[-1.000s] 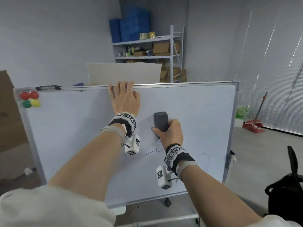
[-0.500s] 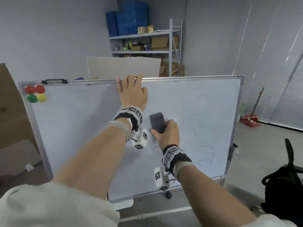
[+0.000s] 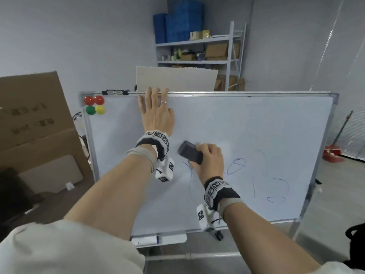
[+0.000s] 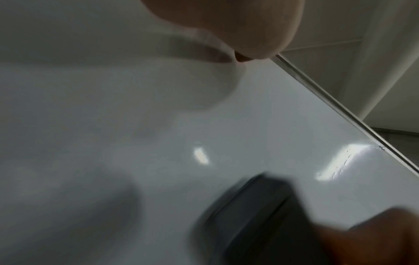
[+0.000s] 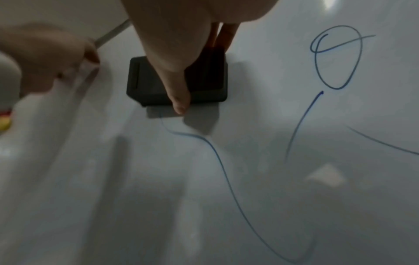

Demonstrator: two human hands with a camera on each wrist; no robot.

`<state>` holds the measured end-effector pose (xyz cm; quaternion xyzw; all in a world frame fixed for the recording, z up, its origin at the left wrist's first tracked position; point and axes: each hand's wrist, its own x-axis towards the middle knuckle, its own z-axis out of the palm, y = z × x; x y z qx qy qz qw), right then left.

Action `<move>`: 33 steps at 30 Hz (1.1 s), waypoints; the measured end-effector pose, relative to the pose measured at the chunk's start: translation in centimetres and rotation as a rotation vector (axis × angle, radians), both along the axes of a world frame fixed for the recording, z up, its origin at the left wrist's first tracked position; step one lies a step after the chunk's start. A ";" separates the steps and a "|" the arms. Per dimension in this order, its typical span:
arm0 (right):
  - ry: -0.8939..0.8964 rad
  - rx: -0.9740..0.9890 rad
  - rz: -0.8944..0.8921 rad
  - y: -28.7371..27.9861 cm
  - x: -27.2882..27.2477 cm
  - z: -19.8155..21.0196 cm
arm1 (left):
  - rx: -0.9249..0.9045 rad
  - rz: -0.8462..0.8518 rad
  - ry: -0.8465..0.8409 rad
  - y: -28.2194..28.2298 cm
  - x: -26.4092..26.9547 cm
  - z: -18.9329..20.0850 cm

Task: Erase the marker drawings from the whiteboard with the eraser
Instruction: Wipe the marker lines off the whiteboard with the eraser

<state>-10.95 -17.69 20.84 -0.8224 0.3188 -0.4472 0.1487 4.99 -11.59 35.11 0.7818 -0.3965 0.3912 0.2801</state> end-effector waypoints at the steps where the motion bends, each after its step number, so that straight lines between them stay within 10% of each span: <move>1: 0.087 -0.047 0.031 0.6 0.2 -0.9 | 0.009 -0.009 0.005 0.1 0.1 0.0; 5: 0.307 -0.167 0.095 1.9 -0.1 -2.6 | 0.029 -0.049 0.027 0.0 0.1 0.1; 11: -0.016 -0.125 -0.121 -0.2 0.0 2.5 | -0.001 -0.078 0.014 -0.3 -0.5 -0.4; 21: 0.269 -0.092 0.023 0.0 -3.0 -1.9 | -0.103 -0.026 0.100 0.8 -3.0 -2.2; 27: 0.302 -0.150 0.020 0.2 -4.3 -3.4 | -0.294 0.257 0.467 4.7 -6.5 -13.2; 33: 0.321 -0.212 0.048 0.6 -6.0 -6.7 | -0.100 0.470 0.998 8.7 -9.5 -25.8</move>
